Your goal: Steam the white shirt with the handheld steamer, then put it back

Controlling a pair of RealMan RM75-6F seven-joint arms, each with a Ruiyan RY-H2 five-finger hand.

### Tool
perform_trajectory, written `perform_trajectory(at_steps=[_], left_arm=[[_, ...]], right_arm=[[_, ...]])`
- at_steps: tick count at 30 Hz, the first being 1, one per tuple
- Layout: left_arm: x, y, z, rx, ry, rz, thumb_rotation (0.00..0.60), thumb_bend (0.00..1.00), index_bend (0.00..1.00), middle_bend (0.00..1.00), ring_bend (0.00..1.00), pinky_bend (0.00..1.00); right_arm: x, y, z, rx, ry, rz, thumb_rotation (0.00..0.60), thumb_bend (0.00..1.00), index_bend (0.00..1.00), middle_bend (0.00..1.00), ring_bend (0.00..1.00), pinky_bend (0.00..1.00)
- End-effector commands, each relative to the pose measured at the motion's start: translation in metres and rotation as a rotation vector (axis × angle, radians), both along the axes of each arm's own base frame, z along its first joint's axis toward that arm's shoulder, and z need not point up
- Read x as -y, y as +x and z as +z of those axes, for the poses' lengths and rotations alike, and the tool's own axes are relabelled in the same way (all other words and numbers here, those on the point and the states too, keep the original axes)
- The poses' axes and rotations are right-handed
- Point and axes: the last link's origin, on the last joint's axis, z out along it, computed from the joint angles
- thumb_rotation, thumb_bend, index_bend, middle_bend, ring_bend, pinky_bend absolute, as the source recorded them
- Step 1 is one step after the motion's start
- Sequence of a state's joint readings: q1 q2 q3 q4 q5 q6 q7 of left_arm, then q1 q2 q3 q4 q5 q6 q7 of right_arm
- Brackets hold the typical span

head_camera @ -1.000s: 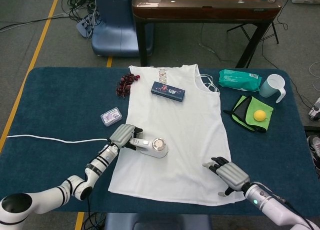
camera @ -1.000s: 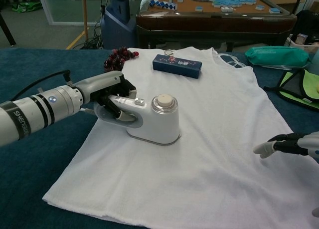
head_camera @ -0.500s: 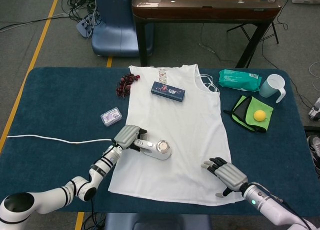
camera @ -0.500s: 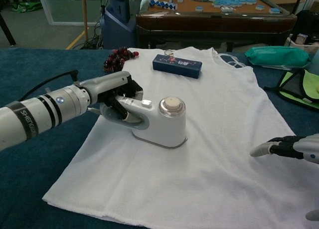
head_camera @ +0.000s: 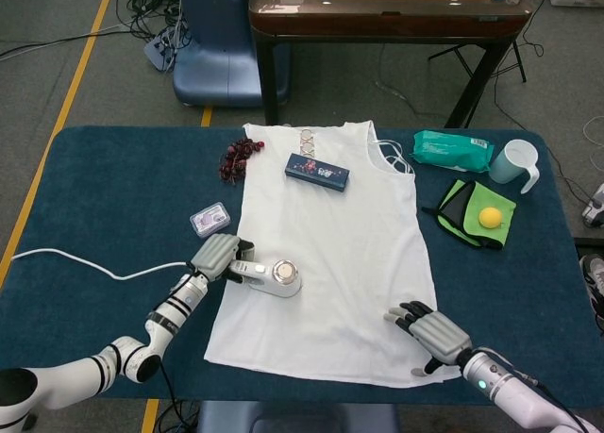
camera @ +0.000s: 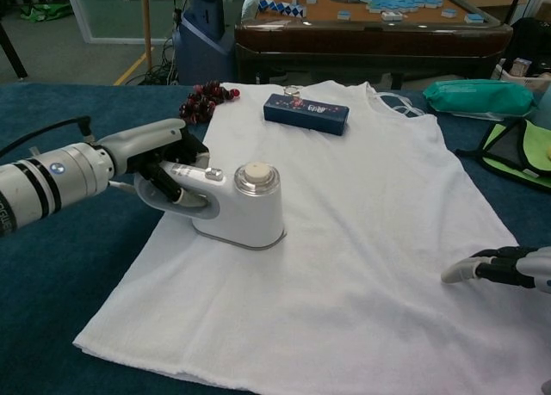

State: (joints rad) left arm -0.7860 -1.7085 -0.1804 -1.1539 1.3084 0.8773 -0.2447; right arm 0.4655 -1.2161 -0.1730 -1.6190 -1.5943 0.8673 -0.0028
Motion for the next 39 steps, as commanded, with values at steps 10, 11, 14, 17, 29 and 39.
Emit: perform_trajectory(at_steps=[10, 11, 14, 17, 29, 39], left_arm=[[0.003, 0.018, -0.016, 0.017, -0.025, -0.010, 0.600, 0.19, 0.89, 0.68, 0.55, 0.57], [0.002, 0.022, -0.019, 0.020, -0.029, -0.012, 0.600, 0.19, 0.89, 0.68, 0.55, 0.57], [0.002, 0.031, -0.026, 0.026, -0.036, -0.017, 0.600, 0.19, 0.89, 0.68, 0.55, 0.57], [0.001, 0.036, -0.032, 0.030, -0.042, -0.016, 0.600, 0.19, 0.89, 0.68, 0.55, 0.57], [-0.017, 0.038, -0.030, 0.027, 0.015, 0.006, 0.600, 0.19, 0.89, 0.68, 0.55, 0.57], [-0.035, 0.026, -0.019, 0.026, 0.089, 0.023, 0.600, 0.19, 0.89, 0.68, 0.55, 0.57]], right_arm=[[-0.005, 0.000, 0.002, 0.011, -0.007, 0.002, 0.569, 0.00, 0.00, 0.09, 0.00, 0.00], [-0.006, 0.000, 0.002, 0.012, -0.007, 0.004, 0.569, 0.00, 0.00, 0.09, 0.00, 0.00], [-0.007, 0.000, 0.003, 0.013, -0.008, 0.005, 0.568, 0.00, 0.00, 0.09, 0.00, 0.00], [-0.007, -0.001, 0.004, 0.013, -0.009, 0.004, 0.569, 0.00, 0.00, 0.09, 0.00, 0.00], [-0.010, 0.000, 0.004, 0.016, -0.011, 0.007, 0.568, 0.00, 0.00, 0.09, 0.00, 0.00], [-0.009, 0.002, 0.003, 0.013, -0.008, 0.013, 0.569, 0.00, 0.00, 0.09, 0.00, 0.00]])
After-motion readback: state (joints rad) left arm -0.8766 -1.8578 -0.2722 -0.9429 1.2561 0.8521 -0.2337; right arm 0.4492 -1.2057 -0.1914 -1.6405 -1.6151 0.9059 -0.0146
